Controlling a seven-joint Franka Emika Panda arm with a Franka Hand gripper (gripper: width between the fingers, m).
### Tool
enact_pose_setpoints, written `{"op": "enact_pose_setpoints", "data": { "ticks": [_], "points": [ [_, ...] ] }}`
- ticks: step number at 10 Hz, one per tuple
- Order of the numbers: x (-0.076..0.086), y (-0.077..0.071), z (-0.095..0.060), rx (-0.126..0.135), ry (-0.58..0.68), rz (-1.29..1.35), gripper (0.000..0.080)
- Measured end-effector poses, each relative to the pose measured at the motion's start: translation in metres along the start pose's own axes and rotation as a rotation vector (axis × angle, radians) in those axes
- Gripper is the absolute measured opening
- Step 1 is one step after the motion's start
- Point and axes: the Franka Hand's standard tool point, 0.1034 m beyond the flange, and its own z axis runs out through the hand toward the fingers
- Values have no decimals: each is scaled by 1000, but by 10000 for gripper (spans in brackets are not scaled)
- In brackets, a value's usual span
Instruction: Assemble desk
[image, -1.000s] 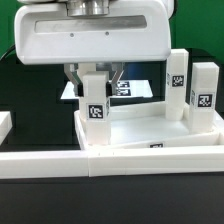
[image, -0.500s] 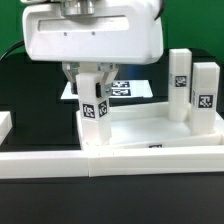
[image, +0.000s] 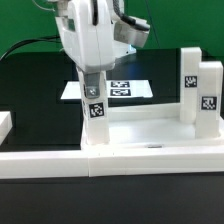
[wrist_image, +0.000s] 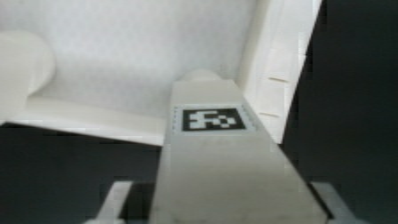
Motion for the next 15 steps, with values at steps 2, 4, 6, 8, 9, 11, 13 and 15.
{"op": "enact_pose_setpoints", "data": {
  "ticks": [2,4,6,8,9,11,13,15],
  "points": [
    [-5,-1,1,1,3,134,290],
    [-5,-3,2,-2,3,288,291],
    [-4,-3,2,-4,4,370,291],
    [-3,-1,1,-14,3,453,291],
    [-3,0,1,-19,3,479,294],
    [-2,2,1,-30,6,549,304],
    [-2,2,1,-30,6,520,318],
    [-3,2,2,-30,6,516,503]
  ]
}}
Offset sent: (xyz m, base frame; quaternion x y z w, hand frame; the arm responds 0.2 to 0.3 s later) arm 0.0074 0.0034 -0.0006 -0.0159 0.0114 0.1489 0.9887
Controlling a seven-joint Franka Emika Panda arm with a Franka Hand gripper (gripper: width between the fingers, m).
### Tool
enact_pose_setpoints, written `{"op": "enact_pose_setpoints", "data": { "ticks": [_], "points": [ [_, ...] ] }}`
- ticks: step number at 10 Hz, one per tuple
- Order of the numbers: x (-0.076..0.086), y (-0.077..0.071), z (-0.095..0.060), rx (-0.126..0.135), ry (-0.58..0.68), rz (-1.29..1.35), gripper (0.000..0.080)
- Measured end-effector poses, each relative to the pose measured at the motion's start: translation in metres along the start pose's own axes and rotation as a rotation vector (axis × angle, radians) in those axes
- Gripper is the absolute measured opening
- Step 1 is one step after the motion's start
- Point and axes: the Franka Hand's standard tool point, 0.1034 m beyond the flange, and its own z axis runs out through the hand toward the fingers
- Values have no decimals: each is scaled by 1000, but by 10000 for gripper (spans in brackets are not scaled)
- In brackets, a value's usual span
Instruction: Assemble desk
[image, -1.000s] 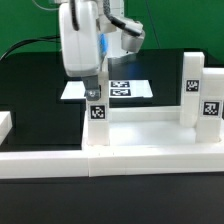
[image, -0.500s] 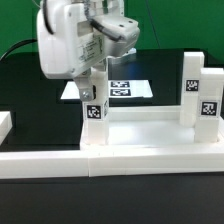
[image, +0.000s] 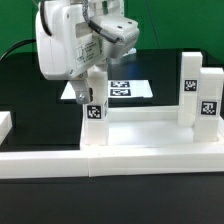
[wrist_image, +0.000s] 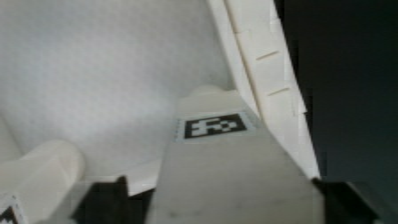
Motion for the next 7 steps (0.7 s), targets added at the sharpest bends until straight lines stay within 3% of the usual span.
{"op": "enact_pose_setpoints", "data": {
  "ticks": [1,4,7],
  "points": [
    [-1,0,-1,1,-1,-3,603],
    [-24,-6,-52,61,-57,-42,647],
    [-23,-5,-47,57,-51,-53,649]
  ]
}}
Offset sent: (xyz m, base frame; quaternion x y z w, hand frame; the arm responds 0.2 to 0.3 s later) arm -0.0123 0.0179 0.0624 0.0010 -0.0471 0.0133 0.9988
